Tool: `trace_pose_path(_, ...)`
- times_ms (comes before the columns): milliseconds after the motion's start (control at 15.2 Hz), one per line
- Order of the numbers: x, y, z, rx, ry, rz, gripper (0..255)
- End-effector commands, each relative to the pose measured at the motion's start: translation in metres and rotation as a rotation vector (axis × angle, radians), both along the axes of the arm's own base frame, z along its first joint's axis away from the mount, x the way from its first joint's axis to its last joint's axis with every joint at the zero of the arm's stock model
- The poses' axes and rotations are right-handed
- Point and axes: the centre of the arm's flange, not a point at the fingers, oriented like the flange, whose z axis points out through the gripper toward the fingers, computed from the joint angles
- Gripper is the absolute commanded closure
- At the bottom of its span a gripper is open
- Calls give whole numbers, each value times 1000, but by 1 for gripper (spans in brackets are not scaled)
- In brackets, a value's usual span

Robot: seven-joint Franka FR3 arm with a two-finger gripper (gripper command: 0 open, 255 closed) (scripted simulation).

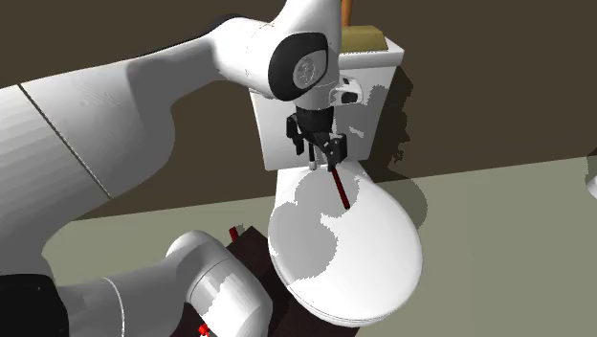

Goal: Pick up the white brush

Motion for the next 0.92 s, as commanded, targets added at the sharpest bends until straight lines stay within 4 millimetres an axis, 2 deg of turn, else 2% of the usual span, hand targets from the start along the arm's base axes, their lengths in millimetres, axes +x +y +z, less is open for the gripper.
trace_pose_path(0, 0, 0, 0, 0, 0, 0, 0)
trace_pose_path(396, 52, 6, -54, 34, -33, 199, 0)
trace_pose_path(858, 111, 29, -114, 74, -72, 430, 0)
